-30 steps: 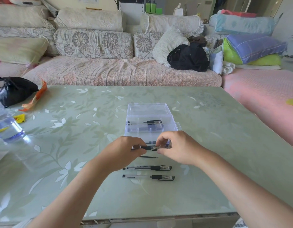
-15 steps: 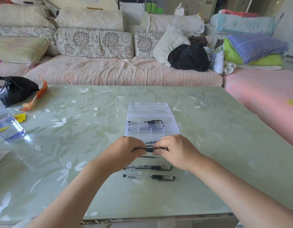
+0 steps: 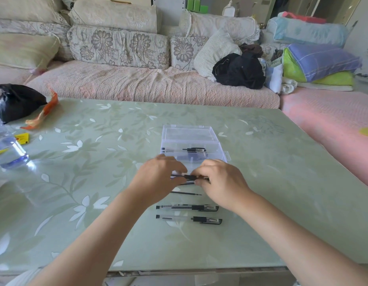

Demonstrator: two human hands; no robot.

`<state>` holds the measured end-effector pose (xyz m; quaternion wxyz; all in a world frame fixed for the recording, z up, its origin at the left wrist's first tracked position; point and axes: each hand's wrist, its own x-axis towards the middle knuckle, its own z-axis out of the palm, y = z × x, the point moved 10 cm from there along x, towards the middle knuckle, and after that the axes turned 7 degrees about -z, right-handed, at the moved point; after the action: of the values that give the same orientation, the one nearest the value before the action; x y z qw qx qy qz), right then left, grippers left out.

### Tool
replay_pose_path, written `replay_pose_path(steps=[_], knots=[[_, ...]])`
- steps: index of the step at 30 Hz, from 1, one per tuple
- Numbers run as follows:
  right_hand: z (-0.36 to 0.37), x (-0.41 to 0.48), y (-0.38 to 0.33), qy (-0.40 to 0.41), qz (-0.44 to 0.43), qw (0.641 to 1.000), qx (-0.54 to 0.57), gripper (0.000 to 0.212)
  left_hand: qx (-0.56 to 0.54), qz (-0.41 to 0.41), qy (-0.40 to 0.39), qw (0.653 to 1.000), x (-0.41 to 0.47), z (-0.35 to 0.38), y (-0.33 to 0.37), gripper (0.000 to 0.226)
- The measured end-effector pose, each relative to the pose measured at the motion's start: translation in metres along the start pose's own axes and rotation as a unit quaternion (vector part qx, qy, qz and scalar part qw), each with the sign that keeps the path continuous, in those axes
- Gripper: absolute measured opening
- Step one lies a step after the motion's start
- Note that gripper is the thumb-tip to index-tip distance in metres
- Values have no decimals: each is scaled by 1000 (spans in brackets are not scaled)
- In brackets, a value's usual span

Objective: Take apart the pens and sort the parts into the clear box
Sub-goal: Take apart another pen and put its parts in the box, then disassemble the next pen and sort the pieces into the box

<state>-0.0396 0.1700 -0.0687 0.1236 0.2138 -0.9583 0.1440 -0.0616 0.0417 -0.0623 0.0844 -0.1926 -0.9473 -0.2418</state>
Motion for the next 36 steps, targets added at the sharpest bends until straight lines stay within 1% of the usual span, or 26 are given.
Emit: replay_pose_path(steps=[2, 4, 7, 9, 12, 15, 20, 25, 31, 33, 36], knots=[[-4, 7, 6, 18, 7, 999, -27, 17, 12, -1, 46, 999, 4, -10, -11, 38], [-13, 18, 19, 43, 26, 997, -51, 17, 22, -39, 68, 997, 9, -17, -26, 56], [-26, 37, 42, 78, 73, 993, -50, 17, 11, -103, 29, 994, 14, -9, -49, 67], [-25, 52, 54, 65, 95, 992, -53, 18, -4, -118, -15, 993, 15, 3, -56, 70], [-15, 77, 62, 0, 99, 992, -76, 20, -16, -119, -52, 991, 16, 16, -57, 71], [-9, 96, 67, -38, 106, 988, -101, 22, -12, -111, -72, 991, 18, 24, -55, 71], [19, 108, 72, -112, 108, 985, -78, 21, -8, -111, -73, 991, 21, 23, -57, 65], [35, 107, 73, -162, 107, 979, -63, 30, 8, -103, -73, 992, 21, 23, -57, 60], [38, 96, 73, -158, 102, 982, -16, 35, 16, -103, -71, 992, 20, 23, -57, 64], [28, 92, 68, -141, 96, 985, -1, 37, 23, -95, -71, 993, 18, 22, -56, 67], [7, 81, 57, -91, 83, 992, 25, 35, 38, -79, -59, 994, 13, 18, -50, 69]])
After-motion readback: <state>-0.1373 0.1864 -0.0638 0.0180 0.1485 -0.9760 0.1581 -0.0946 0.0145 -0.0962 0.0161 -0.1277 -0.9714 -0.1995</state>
